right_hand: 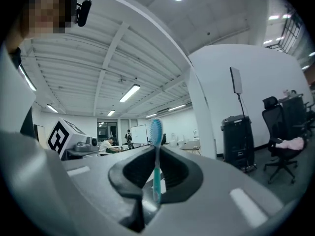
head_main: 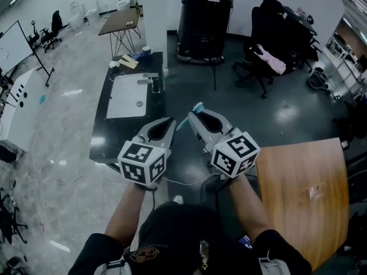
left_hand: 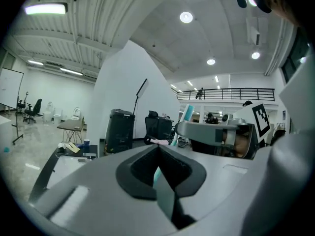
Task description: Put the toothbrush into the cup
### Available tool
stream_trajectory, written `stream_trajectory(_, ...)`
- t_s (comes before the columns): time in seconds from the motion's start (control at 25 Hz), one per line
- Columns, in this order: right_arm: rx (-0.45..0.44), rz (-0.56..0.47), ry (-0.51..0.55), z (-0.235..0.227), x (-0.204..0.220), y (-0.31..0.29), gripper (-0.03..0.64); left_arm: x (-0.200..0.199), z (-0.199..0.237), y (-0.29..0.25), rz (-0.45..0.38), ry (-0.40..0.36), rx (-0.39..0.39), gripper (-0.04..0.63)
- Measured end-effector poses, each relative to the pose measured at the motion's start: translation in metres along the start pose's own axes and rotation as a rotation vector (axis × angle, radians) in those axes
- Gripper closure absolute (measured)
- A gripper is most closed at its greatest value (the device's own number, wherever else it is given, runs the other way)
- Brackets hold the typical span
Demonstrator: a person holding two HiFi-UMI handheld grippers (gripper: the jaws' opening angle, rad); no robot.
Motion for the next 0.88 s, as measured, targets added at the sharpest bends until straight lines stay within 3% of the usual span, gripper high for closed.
stream_trajectory(0.48,0.356,0.001,0.016,-0.053,-0.001,0.120,0.584,0.000,-0.096,-0.081,0.034,-0.043,0.330,0.588)
stream_trajectory(0.88,0.675,-0.013,0.000,-0.076,0.003,0.251,0.584,0.010,-0.218,-0.137,0.093,-0.105,0.639,0.588)
Point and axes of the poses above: the fingertips, and each gripper's own axes: y backward along the fingers, z to its left, x out of its underside, the point moved 8 cm from there along y, backward along the fingers, and after that the axes turned 2 degrees about z, right-handed, at the moved point
